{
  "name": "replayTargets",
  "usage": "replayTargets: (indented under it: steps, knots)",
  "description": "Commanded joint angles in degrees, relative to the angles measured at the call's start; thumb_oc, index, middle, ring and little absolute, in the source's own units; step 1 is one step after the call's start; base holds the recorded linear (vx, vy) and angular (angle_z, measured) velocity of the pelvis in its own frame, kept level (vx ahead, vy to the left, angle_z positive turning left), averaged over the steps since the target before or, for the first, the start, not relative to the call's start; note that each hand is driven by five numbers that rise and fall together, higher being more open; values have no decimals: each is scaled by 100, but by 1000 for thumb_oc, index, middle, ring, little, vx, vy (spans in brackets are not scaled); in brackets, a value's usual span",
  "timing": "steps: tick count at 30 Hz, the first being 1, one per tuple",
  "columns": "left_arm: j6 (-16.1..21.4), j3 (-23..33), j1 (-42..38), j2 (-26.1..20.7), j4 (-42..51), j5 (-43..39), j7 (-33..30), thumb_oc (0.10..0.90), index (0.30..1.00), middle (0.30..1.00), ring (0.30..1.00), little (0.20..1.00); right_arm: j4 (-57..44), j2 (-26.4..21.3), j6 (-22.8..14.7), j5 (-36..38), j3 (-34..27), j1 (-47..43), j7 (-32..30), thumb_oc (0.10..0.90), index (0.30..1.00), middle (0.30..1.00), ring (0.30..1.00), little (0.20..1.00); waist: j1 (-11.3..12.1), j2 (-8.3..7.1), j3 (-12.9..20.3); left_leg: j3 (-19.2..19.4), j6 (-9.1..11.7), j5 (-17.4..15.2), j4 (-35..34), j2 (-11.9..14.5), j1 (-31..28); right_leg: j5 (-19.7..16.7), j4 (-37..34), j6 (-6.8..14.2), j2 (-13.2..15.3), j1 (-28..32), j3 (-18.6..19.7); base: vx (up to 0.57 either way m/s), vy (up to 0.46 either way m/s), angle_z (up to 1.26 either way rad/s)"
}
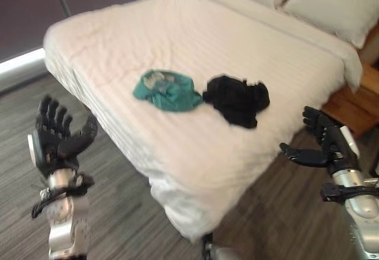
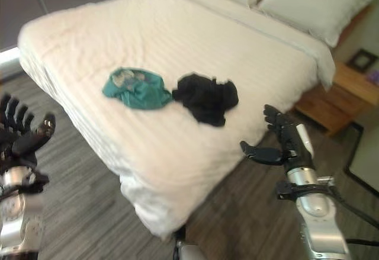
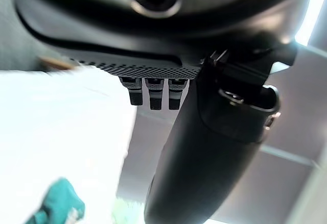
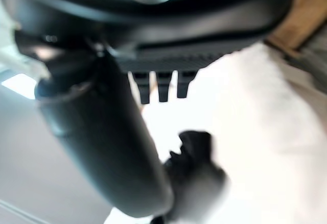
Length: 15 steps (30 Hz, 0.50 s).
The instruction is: Pick up bed clothes into laundry basket.
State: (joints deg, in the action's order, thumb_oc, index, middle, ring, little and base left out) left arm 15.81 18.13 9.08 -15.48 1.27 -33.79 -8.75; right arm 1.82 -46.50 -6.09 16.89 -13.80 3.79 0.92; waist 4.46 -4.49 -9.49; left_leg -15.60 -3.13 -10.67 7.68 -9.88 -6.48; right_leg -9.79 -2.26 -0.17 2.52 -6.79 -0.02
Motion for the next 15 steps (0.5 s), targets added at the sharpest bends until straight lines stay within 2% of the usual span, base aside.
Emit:
replayTargets:
  steps: [1, 2, 5, 7, 8, 11, 15]
  knots:
    - [552, 173, -140, -599, 460, -481, 285, 800, 900, 900, 900, 900, 276, -1073, -525, 183, -162, -997, -54, 800, 900, 900, 900, 900, 133, -99, 561, -94, 261, 1236, -1268, 403, 337, 622, 124, 868, 117, 469, 81, 50, -65, 15]
    - [552, 176, -140, -598, 459, -481, 286, 800, 900, 900, 900, 900, 280, -1075, -527, 183, -156, -1003, -54, 800, 900, 900, 900, 900, 131, -98, 561, -94, 261, 1236, -1268, 403, 337, 621, 123, 868, 117, 470, 81, 28, -67, 18]
    - [478, -166, -204, -776, 352, -604, 415, 800, 900, 900, 900, 900, 807, -1948, -357, 3, 418, -1414, 183, 800, 900, 900, 900, 900, 207, -157, 547, -201, 307, 1225, -1268, 430, 437, 722, 110, 803, 67, 505, 72, 38, -86, 7]
    - [463, -272, -204, -943, 420, -646, 558, 800, 900, 900, 900, 900, 1208, -2396, -317, -388, 963, -1924, 193, 800, 900, 900, 900, 900, 231, -146, 531, -274, 329, 1252, -1268, 445, 477, 746, 107, 780, 31, 498, 53, 29, -52, 12]
    - [463, -258, -199, -937, 420, -646, 559, 800, 900, 900, 900, 900, 1226, -2397, -321, -387, 1013, -1976, 191, 800, 900, 900, 900, 900, 215, -143, 533, -274, 329, 1252, -1268, 445, 477, 746, 107, 780, 31, 497, 53, 28, -34, 13]
    - [452, -515, -154, -1139, 445, -679, 725, 800, 900, 900, 900, 900, 1894, -2635, -274, -913, 1854, -2707, 124, 800, 900, 900, 900, 900, 340, -135, 517, -405, 373, 1306, -1268, 420, 570, 787, 124, 742, 0, 478, -22, 21, -22, 4]
    - [456, -646, -69, -1149, 360, -854, 727, 800, 900, 900, 900, 900, 2905, -2431, -190, -992, 2813, -3808, -98, 800, 900, 900, 900, 900, 491, -127, 484, -535, 395, 1350, -1268, 394, 652, 786, 66, 719, -7, 473, -104, 17, -28, 8]
